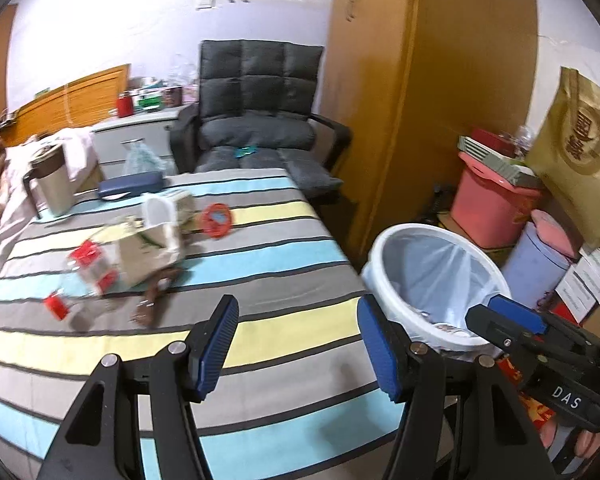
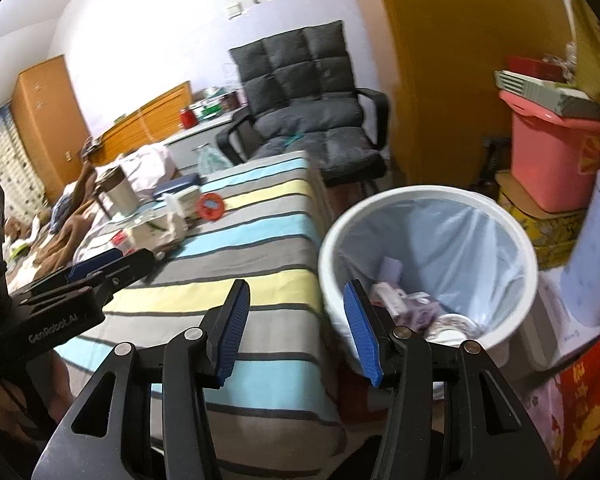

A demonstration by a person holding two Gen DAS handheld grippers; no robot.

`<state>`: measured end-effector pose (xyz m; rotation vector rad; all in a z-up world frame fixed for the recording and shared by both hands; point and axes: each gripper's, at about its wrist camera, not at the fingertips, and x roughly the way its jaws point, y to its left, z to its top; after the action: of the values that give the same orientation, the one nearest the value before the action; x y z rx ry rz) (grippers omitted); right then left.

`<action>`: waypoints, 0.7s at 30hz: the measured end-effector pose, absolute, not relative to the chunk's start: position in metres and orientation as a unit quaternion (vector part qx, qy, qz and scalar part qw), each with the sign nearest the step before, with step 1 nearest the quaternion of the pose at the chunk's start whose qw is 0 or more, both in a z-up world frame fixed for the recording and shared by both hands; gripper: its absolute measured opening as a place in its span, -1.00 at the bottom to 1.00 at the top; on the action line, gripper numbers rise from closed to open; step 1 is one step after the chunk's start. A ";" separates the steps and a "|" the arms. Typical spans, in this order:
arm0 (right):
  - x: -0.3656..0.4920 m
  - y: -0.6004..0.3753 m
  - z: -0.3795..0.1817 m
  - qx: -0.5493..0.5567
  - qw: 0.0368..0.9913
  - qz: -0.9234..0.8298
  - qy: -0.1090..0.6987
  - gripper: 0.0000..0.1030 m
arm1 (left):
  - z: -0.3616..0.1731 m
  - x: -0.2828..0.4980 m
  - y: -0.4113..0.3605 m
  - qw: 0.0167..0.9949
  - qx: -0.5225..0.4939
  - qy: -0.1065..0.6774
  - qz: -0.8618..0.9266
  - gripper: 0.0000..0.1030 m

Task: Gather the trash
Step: 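Move both open grippers back over the table toward the remaining trash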

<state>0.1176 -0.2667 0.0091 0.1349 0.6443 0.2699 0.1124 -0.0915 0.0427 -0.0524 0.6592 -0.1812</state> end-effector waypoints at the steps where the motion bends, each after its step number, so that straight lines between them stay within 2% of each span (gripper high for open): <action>1: 0.117 -0.263 0.010 0.062 0.937 0.138 0.314 0.00 | 0.043 0.110 -0.086 0.943 -0.027 0.322 -0.082 0.24; 21: 0.115 -0.205 0.007 0.022 0.913 0.217 0.345 0.02 | 0.035 0.078 -0.011 0.943 -0.049 0.330 0.008 0.24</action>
<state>0.1155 -0.2053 0.0068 0.0463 0.7104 0.4473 0.0778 -0.0113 0.0354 -0.1002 0.6726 0.0156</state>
